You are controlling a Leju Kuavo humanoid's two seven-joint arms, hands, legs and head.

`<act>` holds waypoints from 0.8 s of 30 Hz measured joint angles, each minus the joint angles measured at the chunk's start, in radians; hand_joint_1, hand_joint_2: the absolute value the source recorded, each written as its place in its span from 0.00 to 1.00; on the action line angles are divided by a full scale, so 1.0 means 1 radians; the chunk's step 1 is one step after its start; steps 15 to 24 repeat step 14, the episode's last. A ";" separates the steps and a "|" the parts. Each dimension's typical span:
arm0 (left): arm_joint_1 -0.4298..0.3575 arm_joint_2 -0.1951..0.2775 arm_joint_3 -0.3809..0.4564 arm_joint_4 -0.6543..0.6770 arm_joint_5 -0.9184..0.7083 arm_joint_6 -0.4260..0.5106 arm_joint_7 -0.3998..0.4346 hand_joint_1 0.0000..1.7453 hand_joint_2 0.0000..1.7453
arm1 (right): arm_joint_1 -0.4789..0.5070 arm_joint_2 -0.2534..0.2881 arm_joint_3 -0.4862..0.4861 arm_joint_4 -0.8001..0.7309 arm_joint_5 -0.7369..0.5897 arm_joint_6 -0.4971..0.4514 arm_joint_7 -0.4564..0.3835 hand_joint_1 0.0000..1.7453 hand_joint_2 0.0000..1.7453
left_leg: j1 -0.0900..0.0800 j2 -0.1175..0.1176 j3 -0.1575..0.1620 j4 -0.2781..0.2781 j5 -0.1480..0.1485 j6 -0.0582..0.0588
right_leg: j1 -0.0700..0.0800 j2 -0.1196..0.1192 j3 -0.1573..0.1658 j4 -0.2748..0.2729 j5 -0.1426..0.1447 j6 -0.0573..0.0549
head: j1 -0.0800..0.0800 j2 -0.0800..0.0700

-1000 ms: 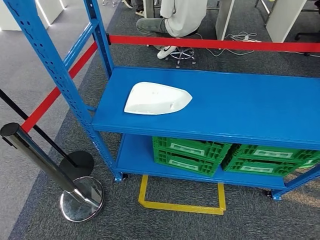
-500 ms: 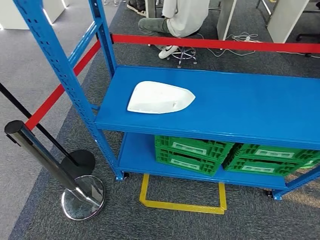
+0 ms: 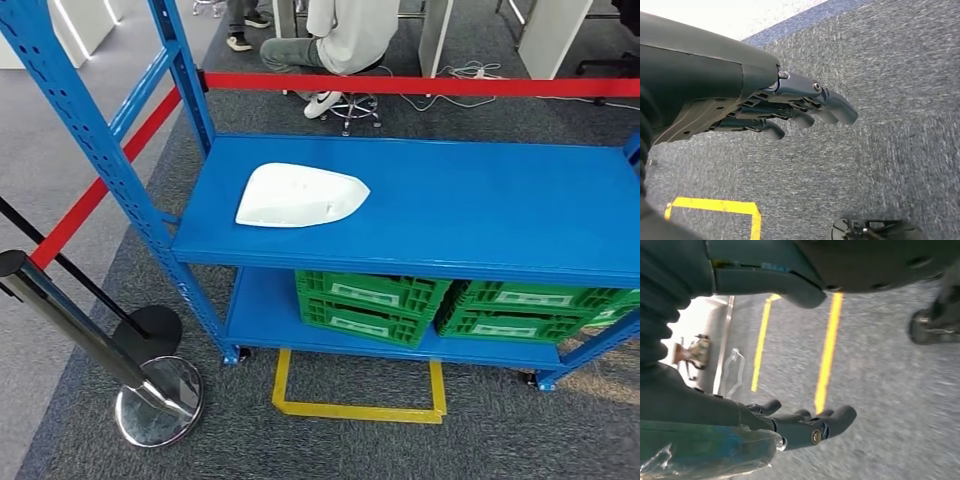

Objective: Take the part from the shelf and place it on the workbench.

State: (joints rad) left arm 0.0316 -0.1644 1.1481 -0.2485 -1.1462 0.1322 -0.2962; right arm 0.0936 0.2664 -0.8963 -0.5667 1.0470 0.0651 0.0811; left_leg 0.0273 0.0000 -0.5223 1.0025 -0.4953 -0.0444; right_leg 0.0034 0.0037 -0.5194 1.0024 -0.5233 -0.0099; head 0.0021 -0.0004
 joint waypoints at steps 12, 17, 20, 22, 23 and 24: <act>0.026 0.041 -0.243 -0.001 0.245 -0.026 0.062 0.00 0.00 | 0.003 -0.043 0.179 0.012 -0.224 -0.014 -0.015 0.00 1.00 | -0.013 -0.001 -0.004 -0.002 -0.006 0.023 | -0.009 0.000 0.002 -0.002 0.004 0.015 | -0.002 0.000; 0.030 0.046 -0.276 -0.002 0.278 -0.030 0.070 0.00 0.00 | 0.004 -0.049 0.204 0.015 -0.254 -0.015 -0.018 0.00 1.00 | -0.013 -0.001 -0.003 -0.002 -0.006 0.025 | -0.009 0.000 0.002 -0.002 0.004 0.015 | -0.003 0.000; 0.030 0.046 -0.276 -0.002 0.278 -0.030 0.070 0.00 0.00 | 0.004 -0.049 0.204 0.015 -0.254 -0.015 -0.018 0.00 1.00 | -0.013 -0.001 -0.003 -0.002 -0.006 0.025 | -0.009 0.000 0.002 -0.002 0.004 0.015 | -0.003 0.000; 0.030 0.046 -0.276 -0.002 0.278 -0.030 0.070 0.00 0.00 | 0.004 -0.049 0.204 0.015 -0.254 -0.015 -0.018 0.00 1.00 | -0.013 -0.001 -0.003 -0.002 -0.006 0.025 | -0.009 0.000 0.002 -0.002 0.004 0.015 | -0.003 0.000; 0.030 0.046 -0.276 -0.002 0.278 -0.030 0.070 0.00 0.00 | 0.004 -0.049 0.204 0.015 -0.254 -0.015 -0.018 0.00 1.00 | -0.013 -0.001 -0.003 -0.002 -0.006 0.025 | -0.009 0.000 0.002 -0.002 0.004 0.015 | -0.003 0.000; 0.030 0.046 -0.276 -0.002 0.278 -0.030 0.070 0.00 0.00 | 0.004 -0.049 0.204 0.015 -0.254 -0.015 -0.018 0.00 1.00 | -0.013 -0.001 -0.003 -0.002 -0.006 0.025 | -0.009 0.000 0.002 -0.002 0.004 0.015 | -0.003 0.000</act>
